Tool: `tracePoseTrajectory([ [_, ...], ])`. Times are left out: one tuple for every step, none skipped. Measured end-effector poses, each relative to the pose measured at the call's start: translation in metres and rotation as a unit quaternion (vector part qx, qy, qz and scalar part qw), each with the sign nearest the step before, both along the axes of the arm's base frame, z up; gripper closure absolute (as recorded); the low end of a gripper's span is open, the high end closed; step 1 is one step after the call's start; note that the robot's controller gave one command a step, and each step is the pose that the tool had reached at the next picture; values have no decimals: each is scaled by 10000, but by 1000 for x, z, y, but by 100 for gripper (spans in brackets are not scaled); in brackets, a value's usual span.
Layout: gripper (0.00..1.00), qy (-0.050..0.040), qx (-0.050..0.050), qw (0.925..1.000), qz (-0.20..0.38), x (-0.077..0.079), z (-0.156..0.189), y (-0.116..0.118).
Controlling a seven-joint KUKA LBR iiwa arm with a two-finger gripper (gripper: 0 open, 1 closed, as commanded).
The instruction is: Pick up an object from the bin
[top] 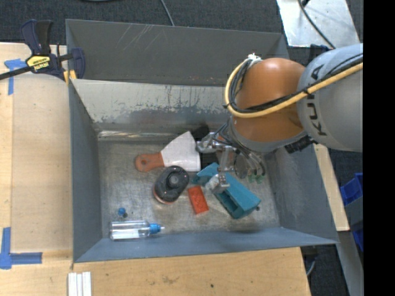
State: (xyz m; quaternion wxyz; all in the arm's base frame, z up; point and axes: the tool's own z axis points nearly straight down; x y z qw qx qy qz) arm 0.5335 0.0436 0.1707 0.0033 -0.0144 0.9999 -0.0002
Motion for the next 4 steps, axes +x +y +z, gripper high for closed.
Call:
tracePoseTrajectory([
  [0,39,2,9998,174,-14,-13,63],
  [0,37,13,9977,-681,-2,-29,47],
  [0,37,-1,9959,-902,8,-55,35],
  [100,42,-61,9927,1206,44,-91,64],
])
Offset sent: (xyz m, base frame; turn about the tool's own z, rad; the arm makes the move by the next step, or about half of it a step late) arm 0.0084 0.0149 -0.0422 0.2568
